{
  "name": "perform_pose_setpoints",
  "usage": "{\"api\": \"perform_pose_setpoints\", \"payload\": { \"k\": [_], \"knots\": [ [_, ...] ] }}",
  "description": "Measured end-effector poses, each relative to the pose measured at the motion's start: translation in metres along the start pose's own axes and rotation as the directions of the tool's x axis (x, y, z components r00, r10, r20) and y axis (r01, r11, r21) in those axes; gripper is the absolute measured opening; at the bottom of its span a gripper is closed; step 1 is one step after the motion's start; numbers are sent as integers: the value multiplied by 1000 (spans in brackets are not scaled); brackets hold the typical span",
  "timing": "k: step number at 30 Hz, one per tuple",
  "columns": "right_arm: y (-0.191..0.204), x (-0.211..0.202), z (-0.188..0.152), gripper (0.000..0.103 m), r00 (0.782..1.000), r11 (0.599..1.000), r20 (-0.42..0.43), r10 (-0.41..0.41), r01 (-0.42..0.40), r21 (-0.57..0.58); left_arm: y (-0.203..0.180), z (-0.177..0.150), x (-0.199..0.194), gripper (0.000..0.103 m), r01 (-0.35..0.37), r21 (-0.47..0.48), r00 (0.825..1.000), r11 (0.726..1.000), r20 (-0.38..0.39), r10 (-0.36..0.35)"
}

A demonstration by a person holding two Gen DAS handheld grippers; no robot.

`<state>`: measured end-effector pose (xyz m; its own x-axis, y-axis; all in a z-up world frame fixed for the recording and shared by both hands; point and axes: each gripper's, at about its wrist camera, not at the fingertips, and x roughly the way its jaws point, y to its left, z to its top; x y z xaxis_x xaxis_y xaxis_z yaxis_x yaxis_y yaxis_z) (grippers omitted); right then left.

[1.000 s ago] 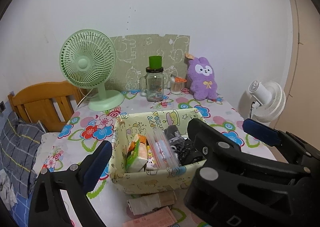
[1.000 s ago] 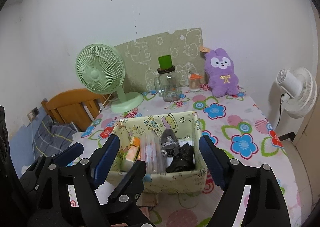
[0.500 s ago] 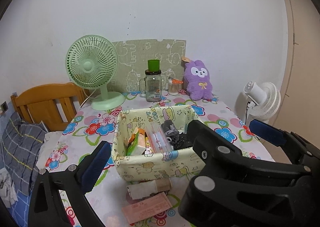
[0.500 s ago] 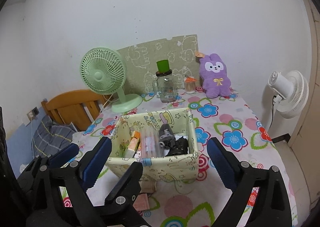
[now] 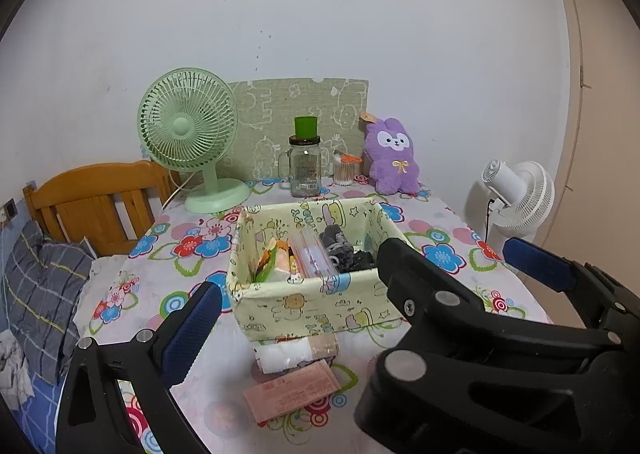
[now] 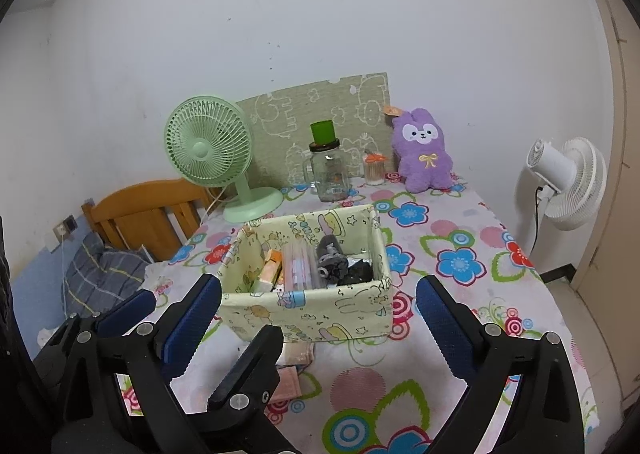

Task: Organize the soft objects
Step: 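Withdraw both tools and move toward the pink packets before the box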

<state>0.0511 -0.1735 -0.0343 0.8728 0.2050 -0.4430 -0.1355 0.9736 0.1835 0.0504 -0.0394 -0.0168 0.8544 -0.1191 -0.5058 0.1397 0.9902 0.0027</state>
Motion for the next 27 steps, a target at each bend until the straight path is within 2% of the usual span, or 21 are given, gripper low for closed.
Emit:
{"api": "perform_pose_setpoints", "payload": {
  "k": [3, 9, 20, 27],
  "knots": [
    [4, -2, -3, 99, 1000, 999, 3, -25, 25, -37, 0, -5, -2, 103, -2, -2, 1000, 1000, -2, 2],
    [3, -2, -14, 99, 999, 999, -21, -25, 24, -36, 1, -15, -3, 103, 0, -7, 1000, 1000, -22, 0],
    [5, 11, -40, 99, 995, 998, -98, 10, -16, -57, 4, -40, 2, 103, -39, -10, 997, 999, -65, 38],
    [10, 17, -57, 99, 992, 997, -124, -4, -5, -72, 9, -57, 6, 103, -42, -26, 996, 999, -77, 40]
  ]
}}
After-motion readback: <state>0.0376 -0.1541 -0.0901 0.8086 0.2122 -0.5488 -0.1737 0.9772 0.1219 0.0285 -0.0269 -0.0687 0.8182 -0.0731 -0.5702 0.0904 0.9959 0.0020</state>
